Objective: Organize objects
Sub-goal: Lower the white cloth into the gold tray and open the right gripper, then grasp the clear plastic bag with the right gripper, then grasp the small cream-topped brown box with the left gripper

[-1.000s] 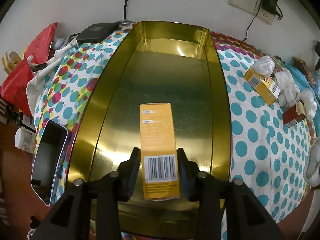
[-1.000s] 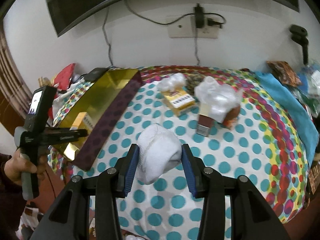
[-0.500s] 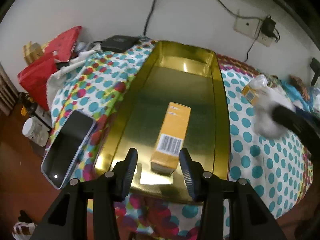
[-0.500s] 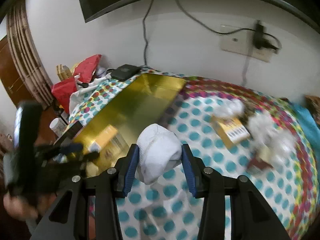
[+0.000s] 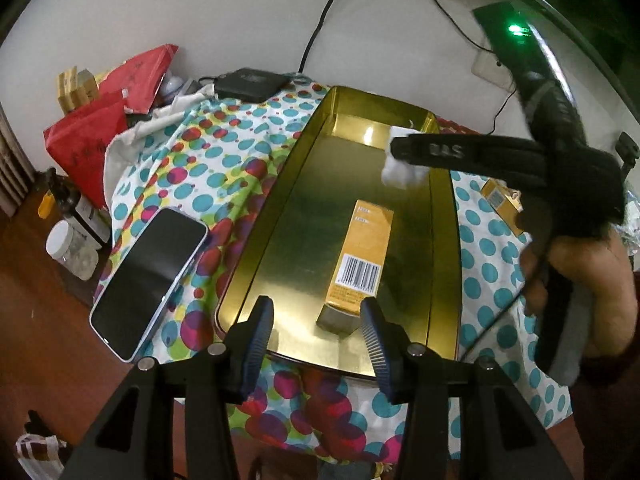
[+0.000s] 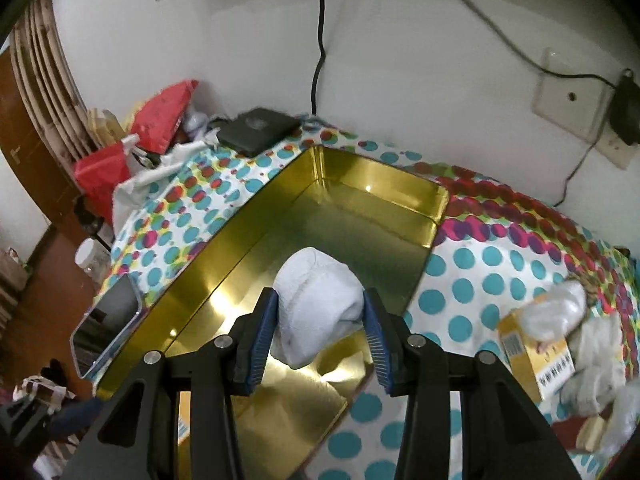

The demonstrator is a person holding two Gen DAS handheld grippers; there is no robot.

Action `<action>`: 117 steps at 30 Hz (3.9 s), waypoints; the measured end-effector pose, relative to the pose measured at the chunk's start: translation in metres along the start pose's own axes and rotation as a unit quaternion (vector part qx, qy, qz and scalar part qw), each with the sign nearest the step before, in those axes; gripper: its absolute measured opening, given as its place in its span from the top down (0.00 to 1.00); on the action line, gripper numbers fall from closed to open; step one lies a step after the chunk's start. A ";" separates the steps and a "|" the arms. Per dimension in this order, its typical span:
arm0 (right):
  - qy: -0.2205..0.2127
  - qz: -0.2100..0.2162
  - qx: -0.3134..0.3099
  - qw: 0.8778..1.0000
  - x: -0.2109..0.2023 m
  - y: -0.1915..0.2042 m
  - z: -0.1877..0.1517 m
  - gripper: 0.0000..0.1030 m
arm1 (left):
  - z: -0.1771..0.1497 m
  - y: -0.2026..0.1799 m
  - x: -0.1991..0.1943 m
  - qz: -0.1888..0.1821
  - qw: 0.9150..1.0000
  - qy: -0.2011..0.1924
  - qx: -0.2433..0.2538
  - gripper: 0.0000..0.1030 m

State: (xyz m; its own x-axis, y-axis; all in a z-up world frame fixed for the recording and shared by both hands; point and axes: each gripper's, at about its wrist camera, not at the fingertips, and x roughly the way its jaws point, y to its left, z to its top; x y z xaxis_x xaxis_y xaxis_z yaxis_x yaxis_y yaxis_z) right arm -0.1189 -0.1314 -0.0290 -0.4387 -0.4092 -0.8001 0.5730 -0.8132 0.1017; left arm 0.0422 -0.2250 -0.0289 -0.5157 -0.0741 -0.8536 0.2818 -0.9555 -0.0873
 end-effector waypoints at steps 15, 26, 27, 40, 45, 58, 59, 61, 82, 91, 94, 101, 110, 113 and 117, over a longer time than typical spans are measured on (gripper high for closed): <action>0.022 -0.005 -0.021 1.000 0.032 0.012 0.002 0.53 | -0.002 0.003 0.008 -0.003 1.000 0.010 -0.011 0.55; -0.059 -0.028 0.002 0.998 -0.042 -0.014 -0.005 0.32 | -0.001 -0.017 -0.006 -0.011 1.000 -0.012 0.004 0.55; -0.066 -0.033 0.003 0.997 -0.050 -0.017 -0.008 0.31 | -0.001 -0.022 -0.008 -0.015 1.000 -0.014 0.007 0.55; -0.123 -0.205 0.050 0.970 -0.153 -0.113 -0.096 0.25 | -0.010 -0.095 -0.010 -0.048 0.996 -0.022 0.077 0.55; -0.105 -0.223 0.084 0.966 -0.151 -0.148 -0.119 0.25 | -0.017 -0.125 -0.005 -0.054 0.993 -0.017 0.109 0.55; -0.099 -0.175 0.132 0.970 -0.128 -0.183 -0.130 0.37 | -0.022 -0.164 0.022 -0.049 0.989 0.014 0.138 0.55; -0.099 -0.172 0.133 0.971 -0.126 -0.184 -0.130 0.41 | -0.022 -0.166 0.024 -0.048 0.989 0.015 0.139 0.55; -0.091 -0.164 0.134 0.973 -0.120 -0.188 -0.129 0.55 | -0.021 -0.170 0.028 -0.047 0.989 0.016 0.141 0.55; -0.125 -0.164 0.155 0.966 -0.155 -0.208 -0.181 0.69 | -0.013 -0.256 0.059 -0.126 0.974 -0.005 0.188 0.43; -0.127 -0.137 0.180 0.966 -0.165 -0.219 -0.205 0.69 | 0.004 -0.286 0.075 -0.159 0.970 -0.017 0.183 0.42; -0.126 -0.126 0.189 0.966 -0.164 -0.223 -0.209 0.69 | 0.006 -0.295 0.083 -0.159 0.970 -0.014 0.186 0.42; -0.128 -0.116 0.198 0.965 -0.164 -0.228 -0.217 0.69 | 0.006 -0.312 0.095 -0.143 0.969 -0.021 0.200 0.42; -0.124 -0.092 0.210 0.965 -0.160 -0.230 -0.223 0.69 | 0.005 -0.316 0.097 -0.153 0.968 -0.032 0.197 0.42; -0.125 -0.091 0.205 0.966 -0.160 -0.228 -0.223 0.69 | 0.004 -0.318 0.096 -0.153 0.967 -0.038 0.200 0.42; -0.128 -0.093 0.203 0.966 -0.161 -0.227 -0.222 0.69 | 0.004 -0.319 0.098 -0.154 0.967 -0.038 0.198 0.42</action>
State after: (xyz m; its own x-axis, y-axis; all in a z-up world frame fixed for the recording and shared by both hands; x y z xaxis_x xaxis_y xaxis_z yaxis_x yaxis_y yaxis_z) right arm -0.0242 0.2109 -0.0544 -0.6943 -0.2864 -0.6603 0.1711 -0.9568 0.2351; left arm -0.1013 0.0709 -0.0823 -0.5880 0.2259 -0.7767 -0.2193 -0.9688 -0.1157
